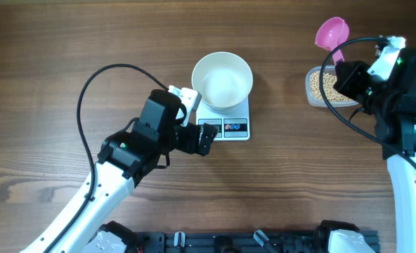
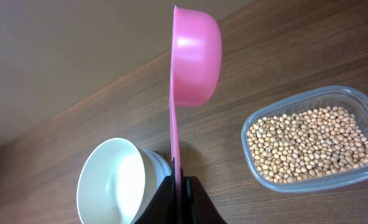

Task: Scoop item into bowl and weigh 150g on scale
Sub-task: 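Lower the pink scoop into the soybean tub with the right gripper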

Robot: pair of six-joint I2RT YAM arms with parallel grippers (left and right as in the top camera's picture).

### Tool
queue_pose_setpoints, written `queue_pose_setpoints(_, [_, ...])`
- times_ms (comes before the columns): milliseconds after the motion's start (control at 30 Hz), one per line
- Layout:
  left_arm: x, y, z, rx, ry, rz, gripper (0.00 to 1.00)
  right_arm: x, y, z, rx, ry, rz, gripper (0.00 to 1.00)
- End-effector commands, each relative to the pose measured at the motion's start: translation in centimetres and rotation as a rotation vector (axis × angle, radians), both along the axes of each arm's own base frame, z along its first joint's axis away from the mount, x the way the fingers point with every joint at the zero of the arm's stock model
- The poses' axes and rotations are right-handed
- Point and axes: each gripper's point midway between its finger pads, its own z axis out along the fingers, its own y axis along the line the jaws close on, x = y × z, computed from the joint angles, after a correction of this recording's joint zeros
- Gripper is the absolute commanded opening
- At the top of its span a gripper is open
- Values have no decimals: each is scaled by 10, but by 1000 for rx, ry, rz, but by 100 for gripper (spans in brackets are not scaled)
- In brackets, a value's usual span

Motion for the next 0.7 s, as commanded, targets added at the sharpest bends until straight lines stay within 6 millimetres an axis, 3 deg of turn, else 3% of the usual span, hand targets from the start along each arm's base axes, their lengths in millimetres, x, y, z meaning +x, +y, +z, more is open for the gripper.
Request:
queue_pose_setpoints(0, [1,2,-3,27,-12,-4,100,2,2,3,-6,-8,24,4])
queue_pose_setpoints(300, [1,2,-3,27,-12,-4,100,-4,2,-5,-28,25,41,4])
queue_pose_setpoints(667, [1,2,-3,27,-12,-4,100,-7,-4,-9,-216,11,141,4])
